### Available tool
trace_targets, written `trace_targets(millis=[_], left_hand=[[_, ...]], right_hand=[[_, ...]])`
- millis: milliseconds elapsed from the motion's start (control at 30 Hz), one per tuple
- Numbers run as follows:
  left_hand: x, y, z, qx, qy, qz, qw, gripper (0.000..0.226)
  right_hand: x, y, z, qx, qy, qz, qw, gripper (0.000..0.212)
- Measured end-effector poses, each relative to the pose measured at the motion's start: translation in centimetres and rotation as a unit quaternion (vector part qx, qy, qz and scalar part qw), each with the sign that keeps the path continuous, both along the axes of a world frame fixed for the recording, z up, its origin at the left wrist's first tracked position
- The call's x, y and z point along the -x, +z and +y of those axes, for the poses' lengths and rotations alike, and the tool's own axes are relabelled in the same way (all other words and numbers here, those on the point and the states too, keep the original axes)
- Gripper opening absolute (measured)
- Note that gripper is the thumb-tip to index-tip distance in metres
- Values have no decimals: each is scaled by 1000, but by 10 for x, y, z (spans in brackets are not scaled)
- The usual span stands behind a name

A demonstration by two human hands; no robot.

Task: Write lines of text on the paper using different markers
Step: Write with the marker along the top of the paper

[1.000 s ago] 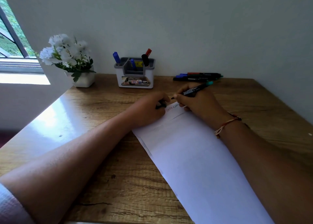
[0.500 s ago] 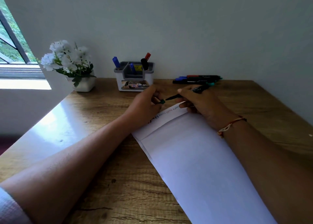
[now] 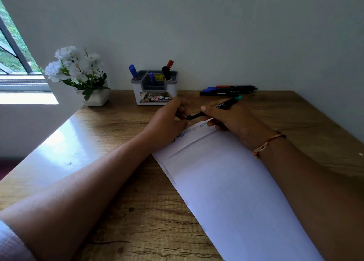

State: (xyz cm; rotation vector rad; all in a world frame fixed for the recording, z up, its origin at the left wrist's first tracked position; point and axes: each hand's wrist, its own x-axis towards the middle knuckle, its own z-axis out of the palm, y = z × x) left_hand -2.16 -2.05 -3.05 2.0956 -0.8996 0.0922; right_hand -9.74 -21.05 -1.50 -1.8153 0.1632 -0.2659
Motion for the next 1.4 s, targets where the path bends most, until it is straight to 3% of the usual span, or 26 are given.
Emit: trace_targets(millis=[167,267,533,700,867,1133,1400], left_hand=[[-1,-1,0,4,-18,-4,1000,45],[-1,-1,1,4,-18,-7,1000,44],[-1,0,0,-43,-14,-32,998,35],[-4,2,0,-105,-2,-82,991,23],[-6,-4,-1,-82,22,-18,996,18],[-9,-7,-1,-45,28,22,998,21],[-4,-5,1,-28,32,34,998,21]], right_hand=[[-5,-1,0,1,1,27,1000,22],[-4,0,-2,26,22,10,999,12],[-1,-2,-1,83,43,-33,995,11],[-6,-2,-3,8,19,32,999,22],[-4,-2,-4,-1,21,18,1000,17],[-2,-4,-2,77,-32,27,996,48],[-1,-4,-4,126,0,13,992,49]])
